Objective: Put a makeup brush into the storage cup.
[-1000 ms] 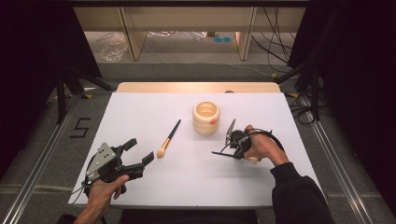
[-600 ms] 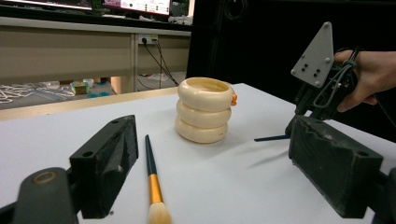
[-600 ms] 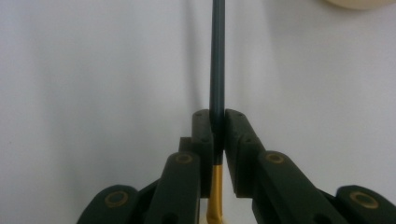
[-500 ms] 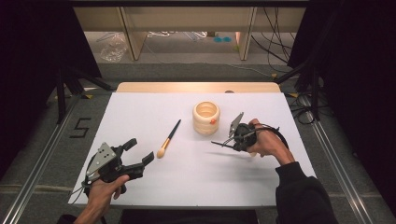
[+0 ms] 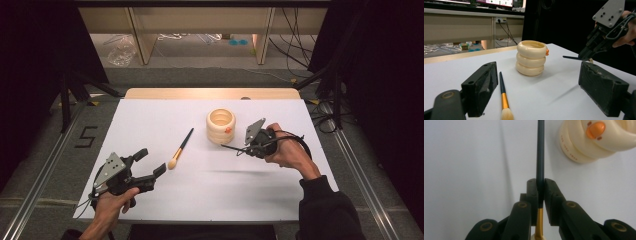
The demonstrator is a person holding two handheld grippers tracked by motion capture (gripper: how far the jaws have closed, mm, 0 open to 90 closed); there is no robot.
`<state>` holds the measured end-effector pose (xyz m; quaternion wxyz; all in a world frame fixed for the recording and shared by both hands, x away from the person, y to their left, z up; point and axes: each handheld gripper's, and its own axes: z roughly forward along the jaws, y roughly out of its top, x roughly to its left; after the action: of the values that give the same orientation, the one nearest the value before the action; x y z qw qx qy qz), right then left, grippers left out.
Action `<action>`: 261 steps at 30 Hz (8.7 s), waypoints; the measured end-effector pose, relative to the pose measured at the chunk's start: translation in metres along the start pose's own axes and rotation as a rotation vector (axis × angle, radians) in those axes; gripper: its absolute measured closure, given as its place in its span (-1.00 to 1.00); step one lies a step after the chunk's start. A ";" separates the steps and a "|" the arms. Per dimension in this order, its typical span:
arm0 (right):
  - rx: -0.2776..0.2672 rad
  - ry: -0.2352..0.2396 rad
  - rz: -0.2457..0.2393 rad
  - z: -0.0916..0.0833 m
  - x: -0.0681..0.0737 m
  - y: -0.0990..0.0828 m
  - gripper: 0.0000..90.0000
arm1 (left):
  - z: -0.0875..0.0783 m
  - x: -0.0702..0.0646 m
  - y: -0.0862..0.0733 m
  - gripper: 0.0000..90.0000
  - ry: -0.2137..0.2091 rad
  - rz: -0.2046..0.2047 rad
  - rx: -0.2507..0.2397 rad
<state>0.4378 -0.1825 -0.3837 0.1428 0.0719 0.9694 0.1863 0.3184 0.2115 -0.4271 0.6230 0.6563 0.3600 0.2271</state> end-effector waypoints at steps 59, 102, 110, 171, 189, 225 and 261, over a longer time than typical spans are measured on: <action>-0.117 -0.096 -0.353 -0.043 0.053 0.057 0.86 | 0.066 -0.050 0.014 -0.42 -0.292 0.139 0.084; -0.103 -0.063 -0.415 -0.044 0.070 0.071 0.86 | 0.070 -0.057 0.014 0.66 -0.439 0.132 0.106; -0.107 -0.073 -0.442 -0.044 0.070 0.072 0.86 | 0.071 -0.055 0.015 0.78 -0.454 0.141 0.103; -0.573 -0.041 0.317 -0.059 0.058 0.029 -0.13 | 0.054 -0.039 0.031 0.88 -0.247 0.156 -0.078; -0.685 0.094 0.445 -0.031 0.053 0.026 -0.27 | 0.052 -0.043 0.032 0.88 -0.260 0.166 -0.128; -0.913 0.251 0.590 -0.020 0.044 0.033 -0.04 | 0.053 -0.050 0.028 0.88 -0.296 0.182 -0.162; -1.077 0.371 0.630 -0.022 0.043 0.033 0.64 | 0.055 -0.053 0.024 0.88 -0.335 0.207 -0.140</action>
<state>0.3927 -0.1511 -0.3623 -0.0722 0.2378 0.6815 0.6884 0.3307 0.1363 -0.4020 0.6916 0.6735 0.1652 0.2019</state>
